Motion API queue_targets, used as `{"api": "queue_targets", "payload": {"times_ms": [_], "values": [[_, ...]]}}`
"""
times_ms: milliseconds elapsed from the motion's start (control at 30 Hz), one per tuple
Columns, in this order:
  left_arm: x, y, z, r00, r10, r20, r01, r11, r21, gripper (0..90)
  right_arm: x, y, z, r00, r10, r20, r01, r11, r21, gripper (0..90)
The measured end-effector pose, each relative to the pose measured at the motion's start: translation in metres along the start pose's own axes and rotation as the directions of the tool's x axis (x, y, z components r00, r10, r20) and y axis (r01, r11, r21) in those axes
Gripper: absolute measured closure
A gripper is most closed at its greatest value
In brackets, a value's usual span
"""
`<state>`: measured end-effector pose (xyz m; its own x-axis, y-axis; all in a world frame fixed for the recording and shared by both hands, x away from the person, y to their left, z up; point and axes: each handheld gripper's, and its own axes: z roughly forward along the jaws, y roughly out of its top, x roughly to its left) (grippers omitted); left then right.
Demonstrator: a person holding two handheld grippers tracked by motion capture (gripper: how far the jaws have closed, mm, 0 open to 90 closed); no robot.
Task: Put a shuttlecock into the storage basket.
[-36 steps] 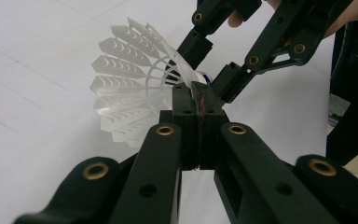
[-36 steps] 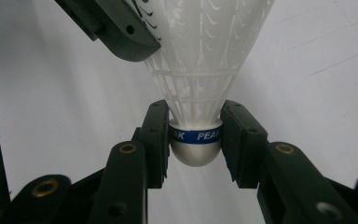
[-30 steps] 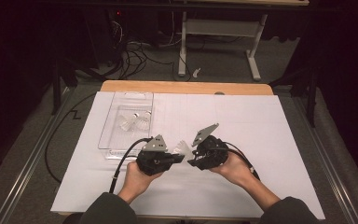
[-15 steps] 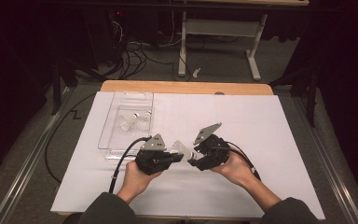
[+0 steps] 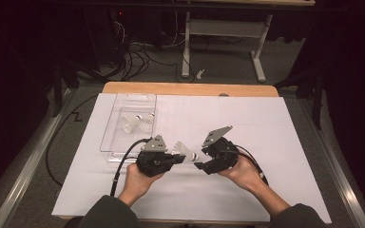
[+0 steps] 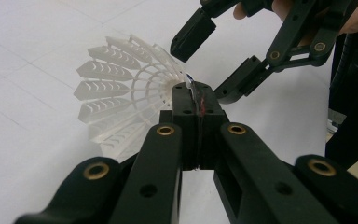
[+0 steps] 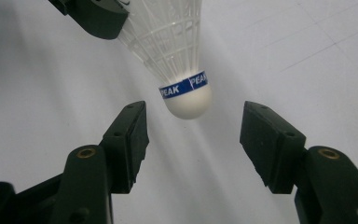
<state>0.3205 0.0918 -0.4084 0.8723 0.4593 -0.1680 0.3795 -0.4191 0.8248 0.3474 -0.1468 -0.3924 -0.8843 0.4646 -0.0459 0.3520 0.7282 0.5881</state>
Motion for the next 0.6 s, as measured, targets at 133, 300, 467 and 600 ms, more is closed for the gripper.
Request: {"api": "queue_targets", "payload": {"times_ms": [133, 300, 467, 600], "values": [[0.000, 0.000, -0.001, 1.0000, -0.004, -0.001, 0.004, 1.0000, -0.003, 89.7, -0.002, -0.004, -0.003, 0.9999, 0.011, 0.006, -0.011, 1.000, -0.017, 42.3], [0.001, 0.000, -0.003, 1.0000, -0.007, 0.000, 0.007, 0.9999, -0.008, 89.7, -0.002, -0.008, -0.006, 0.9996, 0.022, 0.016, -0.021, 0.999, -0.030, 42.2], [0.001, 0.000, -0.005, 0.9999, -0.010, -0.001, 0.010, 0.9999, -0.012, 89.7, -0.003, -0.012, -0.007, 0.9993, 0.026, 0.027, -0.025, 0.999, -0.040, 42.2], [0.001, 0.000, -0.008, 0.9999, -0.012, -0.002, 0.012, 0.9998, -0.016, 89.7, -0.003, -0.016, -0.008, 0.9986, 0.041, 0.034, -0.040, 0.998, -0.050, 42.2]]}}
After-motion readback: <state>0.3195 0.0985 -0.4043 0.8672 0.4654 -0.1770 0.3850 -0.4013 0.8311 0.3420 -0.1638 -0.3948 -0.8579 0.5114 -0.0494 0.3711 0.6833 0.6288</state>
